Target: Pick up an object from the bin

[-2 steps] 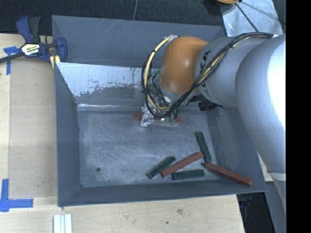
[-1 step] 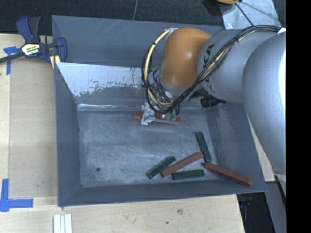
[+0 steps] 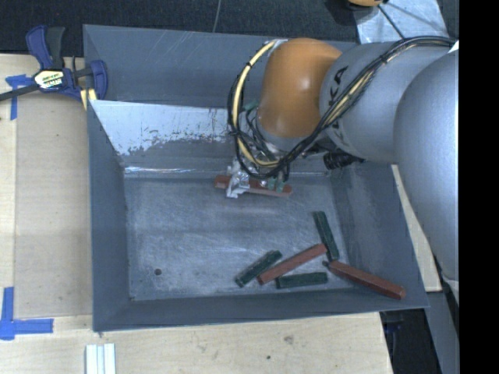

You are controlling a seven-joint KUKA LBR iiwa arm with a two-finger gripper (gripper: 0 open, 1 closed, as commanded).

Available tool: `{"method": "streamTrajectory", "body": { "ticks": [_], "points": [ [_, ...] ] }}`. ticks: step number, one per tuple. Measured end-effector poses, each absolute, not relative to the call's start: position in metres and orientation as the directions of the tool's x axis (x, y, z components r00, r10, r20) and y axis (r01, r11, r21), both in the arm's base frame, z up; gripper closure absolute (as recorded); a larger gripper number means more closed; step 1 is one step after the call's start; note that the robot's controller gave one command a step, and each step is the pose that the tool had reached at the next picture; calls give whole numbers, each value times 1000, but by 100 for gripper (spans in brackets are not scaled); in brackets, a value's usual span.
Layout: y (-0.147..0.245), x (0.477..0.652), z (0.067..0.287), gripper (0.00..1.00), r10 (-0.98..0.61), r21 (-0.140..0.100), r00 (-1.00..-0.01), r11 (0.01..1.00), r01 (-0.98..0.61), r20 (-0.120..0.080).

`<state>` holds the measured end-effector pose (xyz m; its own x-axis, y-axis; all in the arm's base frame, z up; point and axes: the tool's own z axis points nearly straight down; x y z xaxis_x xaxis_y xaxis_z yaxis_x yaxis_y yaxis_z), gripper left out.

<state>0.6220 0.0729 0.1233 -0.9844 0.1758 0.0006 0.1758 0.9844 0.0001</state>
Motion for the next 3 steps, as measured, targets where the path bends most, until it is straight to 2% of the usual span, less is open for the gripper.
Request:
{"method": "streamTrajectory", "body": {
  "ticks": [1, 2, 3],
  "points": [
    [122, 568, 199, 100, -71, 0, -998, 998, -71, -1],
    [122, 568, 199, 100, -70, 0, -998, 998, -70, -1],
    [110, 569, 236, 100, 0, 0, -1000, 1000, 0, 3]
  ]
}}
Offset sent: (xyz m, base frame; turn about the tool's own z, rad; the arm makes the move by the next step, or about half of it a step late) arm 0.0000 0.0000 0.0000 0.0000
